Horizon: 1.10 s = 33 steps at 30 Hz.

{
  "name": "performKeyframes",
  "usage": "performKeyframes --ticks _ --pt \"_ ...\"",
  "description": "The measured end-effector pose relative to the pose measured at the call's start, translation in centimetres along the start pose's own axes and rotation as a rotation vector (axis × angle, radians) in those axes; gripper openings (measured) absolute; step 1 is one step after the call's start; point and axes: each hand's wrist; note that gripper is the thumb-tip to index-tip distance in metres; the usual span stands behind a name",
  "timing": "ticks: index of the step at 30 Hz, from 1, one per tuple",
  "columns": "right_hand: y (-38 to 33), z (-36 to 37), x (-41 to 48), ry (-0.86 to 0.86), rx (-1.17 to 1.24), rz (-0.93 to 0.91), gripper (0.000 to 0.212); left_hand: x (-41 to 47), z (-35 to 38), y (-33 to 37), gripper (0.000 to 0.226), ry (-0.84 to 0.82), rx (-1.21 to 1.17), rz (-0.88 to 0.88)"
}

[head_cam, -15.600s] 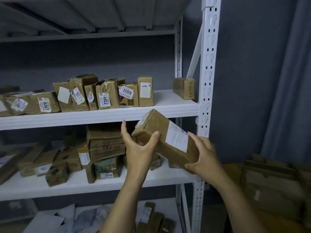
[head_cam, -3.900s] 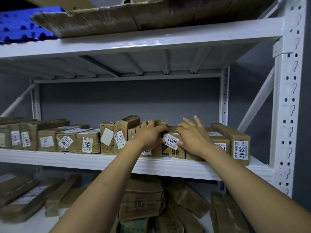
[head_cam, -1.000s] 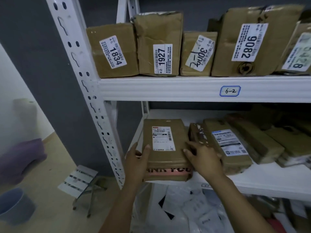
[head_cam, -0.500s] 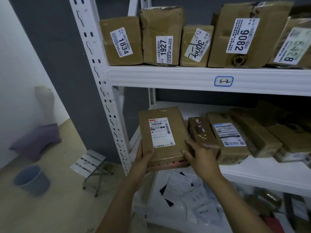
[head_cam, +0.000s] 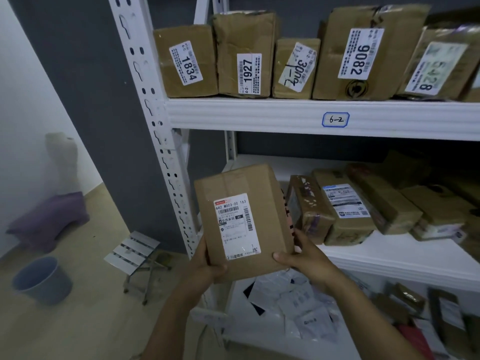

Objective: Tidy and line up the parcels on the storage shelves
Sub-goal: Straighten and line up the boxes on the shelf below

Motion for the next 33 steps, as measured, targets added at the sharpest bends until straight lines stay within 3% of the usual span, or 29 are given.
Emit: performKeyframes --ticks 7,15,19,23,26,31,33 --pt "-2.2 0.1 1.0 0.096 0.032 -0.111 0.089 1.2 -0.3 5.7 0.054 0.168 -0.084 0.159" --pt "-4.1 1.3 0.7 0.223 -0.138 -0.300 0.109 1.3 -1.7 7.6 0.070 0.192 -0.018 0.280" --pt "-5.7 2.3 -0.9 0.211 -0.010 -0.348 0.099 0.3 -2.0 7.5 0.085 0.092 0.021 0.327" --pt "-6.8 2.6 -3.1 0.115 0.041 -0.345 0.092 -1.5 -2.2 7.9 0.096 0.016 -0.056 0.265" --pt "-7.5 3.0 -4.5 0.073 0.002 -0.308 0.092 -2.3 -2.4 8.1 0.087 0.023 -0.098 0.226" --pt "-7.7 4.2 -5.2 0.187 -0.003 -0.364 0.089 -3.4 -2.1 8.2 0.063 0.072 -0.065 0.312" --pt "-7.5 4.0 -5.2 0.208 -0.014 -0.402 0.088 -3.5 -2.4 8.2 0.064 0.088 -0.045 0.339"
Point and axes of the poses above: each hand's wrist, its own x-axis towards the middle knuckle, its own z-axis out of the palm, y = z × x, and after that the axes turned 1 degree about y, right-handed
